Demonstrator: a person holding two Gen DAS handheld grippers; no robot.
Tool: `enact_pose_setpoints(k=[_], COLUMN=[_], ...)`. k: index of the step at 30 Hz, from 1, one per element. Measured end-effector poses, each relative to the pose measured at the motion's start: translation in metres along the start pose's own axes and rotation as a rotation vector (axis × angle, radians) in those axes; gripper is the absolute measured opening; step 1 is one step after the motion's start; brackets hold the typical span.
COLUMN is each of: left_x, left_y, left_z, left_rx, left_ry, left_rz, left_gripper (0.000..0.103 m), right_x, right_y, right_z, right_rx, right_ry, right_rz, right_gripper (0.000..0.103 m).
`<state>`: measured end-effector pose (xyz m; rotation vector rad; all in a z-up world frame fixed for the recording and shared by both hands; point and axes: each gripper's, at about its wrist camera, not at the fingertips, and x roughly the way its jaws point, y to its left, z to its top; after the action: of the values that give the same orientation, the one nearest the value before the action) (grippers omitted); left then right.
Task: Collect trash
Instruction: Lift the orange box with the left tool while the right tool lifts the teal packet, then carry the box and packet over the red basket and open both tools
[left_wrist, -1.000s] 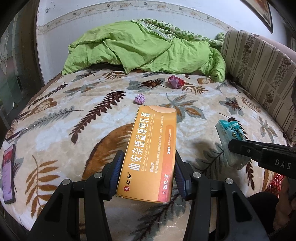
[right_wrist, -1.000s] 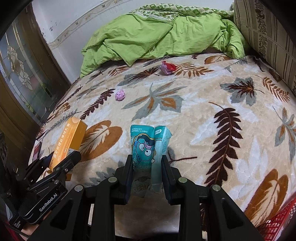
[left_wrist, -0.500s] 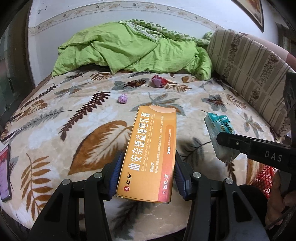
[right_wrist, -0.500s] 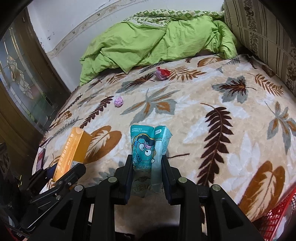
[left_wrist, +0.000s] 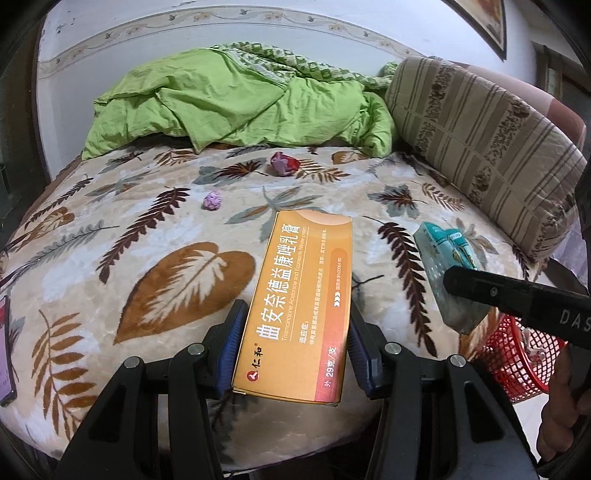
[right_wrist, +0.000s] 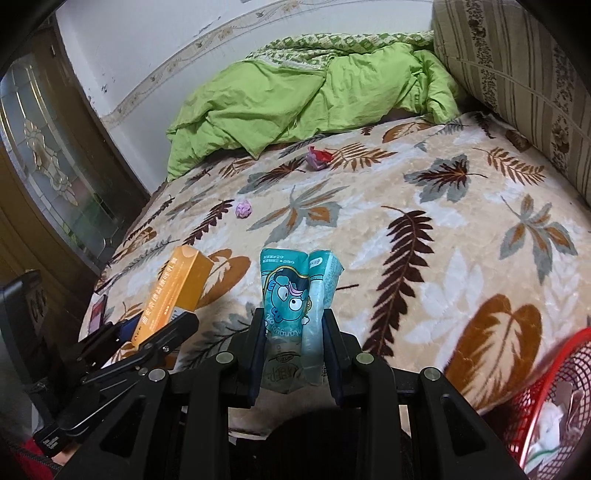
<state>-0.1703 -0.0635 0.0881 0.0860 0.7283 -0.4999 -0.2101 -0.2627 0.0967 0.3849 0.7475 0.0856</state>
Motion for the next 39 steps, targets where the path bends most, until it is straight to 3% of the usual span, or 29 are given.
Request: enact_pose_setpoints(k=[26, 39], left_x=[-0.003, -0.004], left_y=[-0.078, -0.131], left_z=[0.014, 0.017], left_rx=[0.159, 0.241], left_ry=[-0.002, 0.037], left_rz=[-0.090, -0.217], left_gripper=[0.050, 0.050], right_x=[-0.083, -0.129], right_y=[-0.063, -0.097], right_z=[-0.019, -0.033], right_rx=[0.120, 0.201], right_ry=[-0.082, -0.126], right_rz=[-0.119, -0.195], right_gripper=[0.030, 0.031])
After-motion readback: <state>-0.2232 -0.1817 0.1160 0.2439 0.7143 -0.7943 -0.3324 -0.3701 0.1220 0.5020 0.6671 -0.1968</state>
